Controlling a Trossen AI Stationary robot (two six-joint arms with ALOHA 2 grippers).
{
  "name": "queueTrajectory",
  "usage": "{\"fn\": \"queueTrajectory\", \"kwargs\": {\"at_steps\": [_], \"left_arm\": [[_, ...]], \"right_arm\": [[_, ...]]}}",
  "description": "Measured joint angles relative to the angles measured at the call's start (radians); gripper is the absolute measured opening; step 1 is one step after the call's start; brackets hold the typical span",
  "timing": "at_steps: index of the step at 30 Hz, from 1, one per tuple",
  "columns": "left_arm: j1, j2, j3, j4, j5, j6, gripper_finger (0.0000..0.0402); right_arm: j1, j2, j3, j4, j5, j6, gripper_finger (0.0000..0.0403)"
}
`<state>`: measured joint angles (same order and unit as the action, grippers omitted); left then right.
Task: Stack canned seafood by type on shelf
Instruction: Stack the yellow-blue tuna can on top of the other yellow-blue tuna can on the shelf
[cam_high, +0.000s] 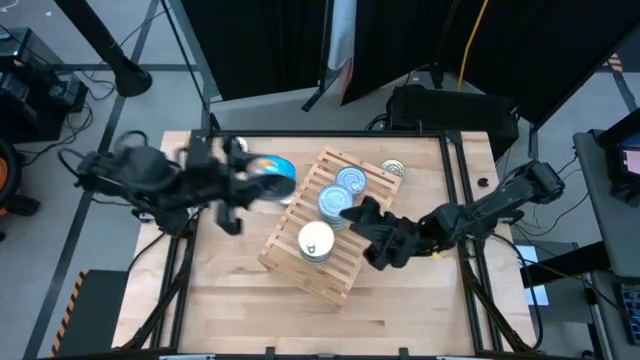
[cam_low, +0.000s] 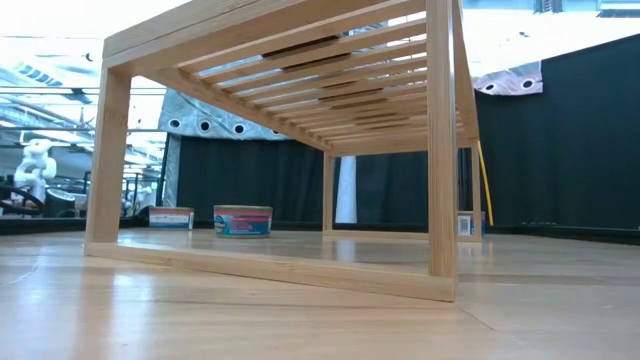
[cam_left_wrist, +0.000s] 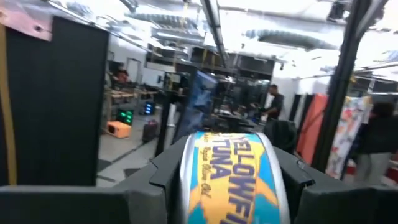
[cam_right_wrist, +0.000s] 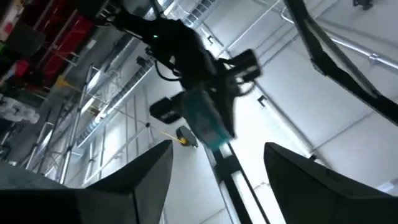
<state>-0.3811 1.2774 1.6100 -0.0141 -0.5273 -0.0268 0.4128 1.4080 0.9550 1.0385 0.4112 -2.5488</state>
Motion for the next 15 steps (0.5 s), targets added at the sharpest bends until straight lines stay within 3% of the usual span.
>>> {"fn": "queueTrajectory", "kwargs": {"at_steps": [6,15], "left_arm": [[0.032,0.113,-0.001,0.096,0.054,0.005,0.0134],[0.058,0.145,0.000,0.101,0.101,-0.077,0.0144]], "right_arm": [[-0.050,0.056,0.026,0.015,0.009,0.041,0.0242],[-0.085,0.128,0.097,0.021,0.001,-0.103,0.0242]]}}
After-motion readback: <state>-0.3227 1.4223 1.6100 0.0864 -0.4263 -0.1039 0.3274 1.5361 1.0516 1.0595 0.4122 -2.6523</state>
